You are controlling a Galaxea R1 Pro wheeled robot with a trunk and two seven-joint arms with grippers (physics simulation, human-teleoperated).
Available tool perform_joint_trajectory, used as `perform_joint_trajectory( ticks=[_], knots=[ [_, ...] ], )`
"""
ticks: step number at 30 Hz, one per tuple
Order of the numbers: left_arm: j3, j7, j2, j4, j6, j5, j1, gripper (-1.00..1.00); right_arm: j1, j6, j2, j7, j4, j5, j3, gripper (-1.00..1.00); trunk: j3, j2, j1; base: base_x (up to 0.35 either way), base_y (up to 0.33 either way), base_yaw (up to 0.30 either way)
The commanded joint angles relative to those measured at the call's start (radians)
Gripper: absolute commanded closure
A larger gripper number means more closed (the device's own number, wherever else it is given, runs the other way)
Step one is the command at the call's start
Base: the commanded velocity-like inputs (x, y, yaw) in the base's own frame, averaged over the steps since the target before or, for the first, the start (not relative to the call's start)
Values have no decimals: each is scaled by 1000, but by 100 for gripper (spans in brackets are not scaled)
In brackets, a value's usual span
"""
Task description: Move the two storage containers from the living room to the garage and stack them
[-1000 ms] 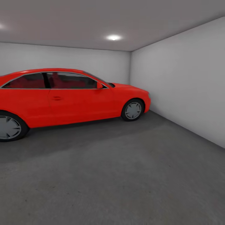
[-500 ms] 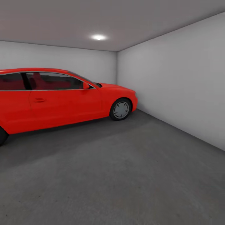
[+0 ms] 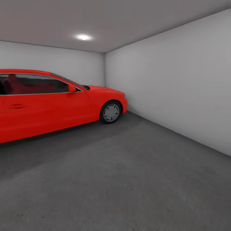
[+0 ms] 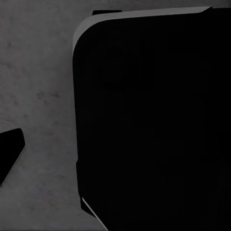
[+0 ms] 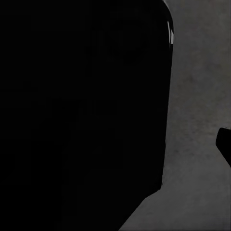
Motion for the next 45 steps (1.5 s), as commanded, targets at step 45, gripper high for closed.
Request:
perform_joint_trajectory(
  ticks=[45],
  knots=[
    [0, 0, 0, 0, -3, 0, 0, -100, 0, -10, -1, 0, 0, -5, -3, -100, -1, 0, 0, 0, 0, -296]
  ],
)
